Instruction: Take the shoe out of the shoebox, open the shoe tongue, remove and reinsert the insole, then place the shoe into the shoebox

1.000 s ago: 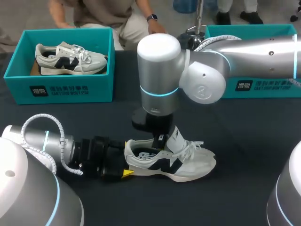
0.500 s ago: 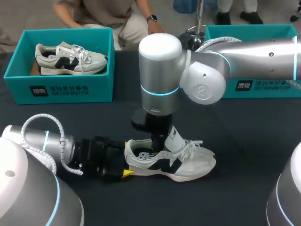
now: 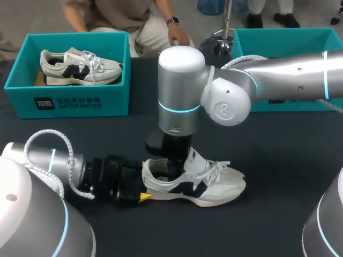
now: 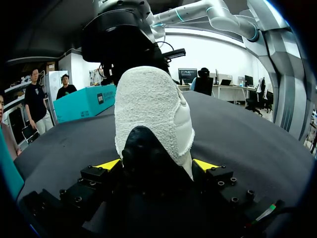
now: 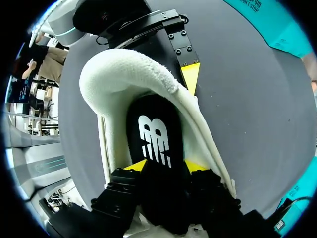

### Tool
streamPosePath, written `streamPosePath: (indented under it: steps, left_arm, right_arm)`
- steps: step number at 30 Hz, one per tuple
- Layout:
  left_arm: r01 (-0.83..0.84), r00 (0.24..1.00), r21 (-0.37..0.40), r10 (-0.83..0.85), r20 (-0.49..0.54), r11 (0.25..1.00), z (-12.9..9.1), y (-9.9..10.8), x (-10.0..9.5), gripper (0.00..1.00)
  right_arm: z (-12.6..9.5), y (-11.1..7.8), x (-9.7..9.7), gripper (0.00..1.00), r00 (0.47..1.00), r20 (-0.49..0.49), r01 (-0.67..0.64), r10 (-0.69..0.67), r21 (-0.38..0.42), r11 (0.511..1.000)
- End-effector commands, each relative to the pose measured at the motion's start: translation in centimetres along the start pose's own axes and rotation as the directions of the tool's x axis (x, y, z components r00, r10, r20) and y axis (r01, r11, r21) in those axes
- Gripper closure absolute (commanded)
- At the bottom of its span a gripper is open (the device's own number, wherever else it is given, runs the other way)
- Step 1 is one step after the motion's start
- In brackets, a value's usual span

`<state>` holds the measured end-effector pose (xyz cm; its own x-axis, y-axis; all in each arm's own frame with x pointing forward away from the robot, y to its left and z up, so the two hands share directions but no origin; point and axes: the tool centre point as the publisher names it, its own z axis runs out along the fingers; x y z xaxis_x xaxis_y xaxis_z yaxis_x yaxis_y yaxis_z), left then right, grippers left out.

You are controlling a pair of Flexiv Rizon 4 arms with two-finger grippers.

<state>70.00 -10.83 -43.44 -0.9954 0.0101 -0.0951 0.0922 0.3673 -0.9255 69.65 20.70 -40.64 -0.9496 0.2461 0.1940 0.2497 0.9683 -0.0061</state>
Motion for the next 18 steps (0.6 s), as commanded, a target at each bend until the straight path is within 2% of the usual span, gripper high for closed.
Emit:
streamPosePath:
  steps: [1, 2, 4, 18]
  left_arm:
    - [-0.001, 1.0, -0.002, 0.001, 0.002, 1.0, 0.3, 0.2, 0.1, 1.0]
    - [-0.001, 1.0, -0.002, 0.001, 0.002, 1.0, 0.3, 0.2, 0.1, 1.0]
    - [-0.001, 1.0, -0.002, 0.001, 0.002, 1.0, 0.3, 0.2, 0.1, 1.0]
    - [-0.001, 1.0, -0.002, 0.001, 0.002, 1.0, 0.3, 0.2, 0.1, 1.0]
  right_arm:
    - [2.1, 1.0, 0.2, 0.6, 1.0, -0.023, 0.008, -0.007, 0.023, 1.0]
    - [2.1, 0.9, 0.2, 0.68, 1.0, -0.025, 0.008, -0.007, 0.028, 1.0]
    - [2.0, 0.6, 0.4, 1.0, 1.0, -0.024, 0.001, 0.0, 0.031, 1.0]
    - [-0.3, -0.7, 0.6, 1.0, 1.0, 0.024, -0.021, 0.02, 0.048, 0.999]
